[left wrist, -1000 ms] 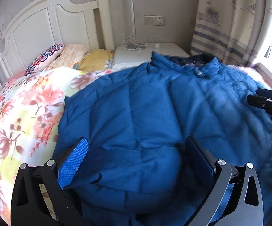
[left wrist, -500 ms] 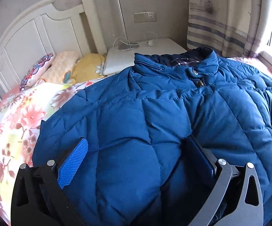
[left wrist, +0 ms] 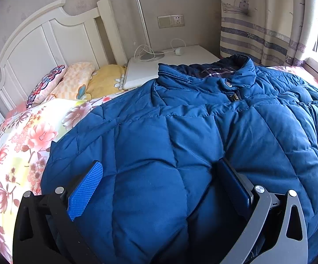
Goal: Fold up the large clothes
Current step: 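Grasp the jacket hem with both grippers and lift it toward the collar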
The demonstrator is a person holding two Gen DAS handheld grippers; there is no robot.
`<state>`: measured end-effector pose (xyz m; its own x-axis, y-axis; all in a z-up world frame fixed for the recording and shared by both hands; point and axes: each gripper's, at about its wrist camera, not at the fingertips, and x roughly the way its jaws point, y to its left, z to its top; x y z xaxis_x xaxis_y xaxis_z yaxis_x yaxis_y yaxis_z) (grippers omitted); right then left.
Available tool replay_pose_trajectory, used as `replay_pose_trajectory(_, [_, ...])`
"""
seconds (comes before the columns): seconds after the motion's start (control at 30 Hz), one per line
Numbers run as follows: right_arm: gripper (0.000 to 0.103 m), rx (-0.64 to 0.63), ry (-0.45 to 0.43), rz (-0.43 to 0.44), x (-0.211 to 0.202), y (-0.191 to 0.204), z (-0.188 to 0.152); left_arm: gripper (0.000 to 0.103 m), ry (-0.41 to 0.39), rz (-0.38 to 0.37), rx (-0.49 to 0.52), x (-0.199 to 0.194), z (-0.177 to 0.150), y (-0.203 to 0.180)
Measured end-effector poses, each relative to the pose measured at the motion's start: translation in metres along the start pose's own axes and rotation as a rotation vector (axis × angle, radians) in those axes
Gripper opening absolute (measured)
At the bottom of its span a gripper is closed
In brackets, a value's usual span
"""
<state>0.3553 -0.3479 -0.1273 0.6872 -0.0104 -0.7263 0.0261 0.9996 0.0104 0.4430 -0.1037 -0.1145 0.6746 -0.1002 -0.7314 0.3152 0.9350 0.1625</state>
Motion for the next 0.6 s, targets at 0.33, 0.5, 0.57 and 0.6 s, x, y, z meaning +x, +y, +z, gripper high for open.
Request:
replay_pose_trajectory(0.33, [0.085,-0.126,0.042,0.142,-0.075,0.054,-0.051,0.099,-0.026,0.008,0.058,-0.102,-0.08,-0.029])
replay_pose_trajectory(0.5, [0.089,-0.207,0.144,0.107,-0.06,0.071,-0.079,0.099,0.103,-0.016,0.046,-0.09,-0.105,-0.026])
replay_pose_trajectory(0.57, [0.089,-0.163,0.129,0.084,-0.079,0.059,-0.078,0.099,0.111,0.001,0.0,-0.102,-0.109,-0.014])
replay_pose_trajectory(0.6, [0.089,-0.155,0.109,0.08,-0.088,0.052,-0.08,0.099,0.092,0.01,-0.009,-0.112,-0.113,-0.008])
